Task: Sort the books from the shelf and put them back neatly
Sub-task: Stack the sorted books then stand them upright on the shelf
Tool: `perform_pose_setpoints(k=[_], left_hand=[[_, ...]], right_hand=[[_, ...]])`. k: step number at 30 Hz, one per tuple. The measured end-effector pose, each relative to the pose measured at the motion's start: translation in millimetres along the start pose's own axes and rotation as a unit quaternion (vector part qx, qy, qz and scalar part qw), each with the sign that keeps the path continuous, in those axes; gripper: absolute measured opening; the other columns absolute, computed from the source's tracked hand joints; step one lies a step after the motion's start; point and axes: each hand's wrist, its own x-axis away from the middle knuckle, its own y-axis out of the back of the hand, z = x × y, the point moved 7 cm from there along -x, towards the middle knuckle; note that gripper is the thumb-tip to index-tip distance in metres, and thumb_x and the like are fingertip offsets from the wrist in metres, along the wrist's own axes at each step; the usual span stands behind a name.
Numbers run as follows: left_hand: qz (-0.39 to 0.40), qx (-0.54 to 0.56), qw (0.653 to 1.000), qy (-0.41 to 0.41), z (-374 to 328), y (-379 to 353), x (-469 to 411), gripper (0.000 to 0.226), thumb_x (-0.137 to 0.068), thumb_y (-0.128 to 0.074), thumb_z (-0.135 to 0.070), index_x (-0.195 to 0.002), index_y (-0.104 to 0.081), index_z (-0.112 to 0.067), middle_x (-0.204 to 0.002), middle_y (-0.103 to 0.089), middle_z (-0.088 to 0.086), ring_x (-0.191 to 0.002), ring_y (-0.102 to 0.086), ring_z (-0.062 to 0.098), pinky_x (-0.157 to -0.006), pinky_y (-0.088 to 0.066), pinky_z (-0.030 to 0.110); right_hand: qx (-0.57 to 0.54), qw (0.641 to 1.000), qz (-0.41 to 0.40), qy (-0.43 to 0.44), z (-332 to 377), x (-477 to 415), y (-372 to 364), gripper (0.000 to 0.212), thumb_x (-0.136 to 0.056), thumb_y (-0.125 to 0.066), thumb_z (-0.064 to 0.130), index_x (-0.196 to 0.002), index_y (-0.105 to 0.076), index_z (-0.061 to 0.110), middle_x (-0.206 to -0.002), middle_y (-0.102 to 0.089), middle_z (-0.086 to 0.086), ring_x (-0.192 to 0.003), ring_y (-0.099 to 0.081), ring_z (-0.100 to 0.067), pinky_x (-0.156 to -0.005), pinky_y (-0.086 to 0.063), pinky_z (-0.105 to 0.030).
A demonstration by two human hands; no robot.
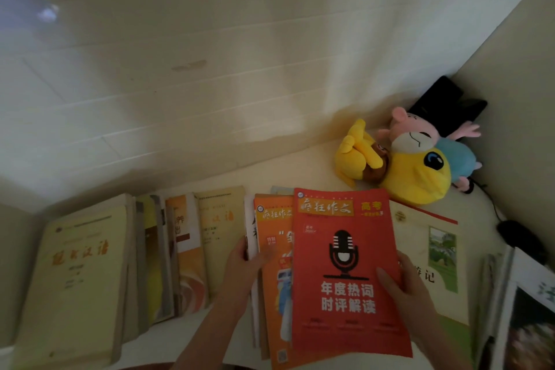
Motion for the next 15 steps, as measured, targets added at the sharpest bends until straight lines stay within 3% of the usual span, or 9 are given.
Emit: perform_pose_setpoints(k=[2,5,8,11,15], left_hand=[[-0.006,-0.017,1.000,-0.015,-1,-4,-1,0.053,-0.069,-0.081,-0.025,-0.116,-0.056,-0.023,-0.104,-0.072,0.001,-0.090,-0.072,0.019,-0.079,-0.059,0.042],[-0.013,-0.001,0.999,-0.033,-4,-8,2,0.046,-0.071,-0.079,-0.022,-0.111,-0.056,-0.021,-0.099,-0.073,0.002,-0.085,-0.072,0.020,-0.069,-0.060,0.036],[-0.006,0.009,0.999,-0.040,-7,-8,4,0.046,-0.072,-0.075,-0.029,-0.114,-0.057,-0.018,-0.100,-0.073,0.003,-0.087,-0.072,0.022,-0.073,-0.059,0.040],[0.002,0.030,0.999,-0.032,-8,-5,3,0.033,-0.088,-0.059,-0.034,-0.114,-0.060,-0.014,-0.102,-0.072,0.013,-0.089,-0.071,0.031,-0.081,-0.057,0.048],[-0.002,0.067,0.997,-0.044,-17,4,3,0.022,-0.095,-0.052,-0.014,-0.113,-0.062,-0.008,-0.107,-0.069,0.021,-0.090,-0.068,0.037,-0.078,-0.057,0.048]], right_hand=[[0.055,0.998,0.014,0.022,-2,-1,-18,0.039,-0.093,-0.056,0.012,-0.128,-0.043,0.025,-0.107,-0.065,0.002,-0.076,-0.068,-0.002,-0.059,-0.052,-0.013],[0.072,0.997,0.038,0.018,-9,-2,-40,0.050,-0.094,-0.056,0.015,-0.138,-0.036,0.028,-0.121,-0.059,0.000,-0.094,-0.065,-0.008,-0.070,-0.053,-0.017],[0.073,0.996,0.048,0.016,-10,-6,-42,0.051,-0.092,-0.059,0.012,-0.137,-0.039,0.026,-0.119,-0.060,0.003,-0.092,-0.065,-0.006,-0.067,-0.054,-0.015],[0.066,0.997,0.042,0.014,-13,-8,-35,0.052,-0.089,-0.062,0.008,-0.137,-0.044,0.019,-0.120,-0.063,-0.004,-0.094,-0.068,-0.015,-0.068,-0.057,-0.021],[0.007,0.998,0.043,-0.040,-13,-6,-19,0.038,-0.086,-0.065,0.009,-0.123,-0.054,0.013,-0.104,-0.070,-0.009,-0.078,-0.072,-0.022,-0.057,-0.057,-0.024]])
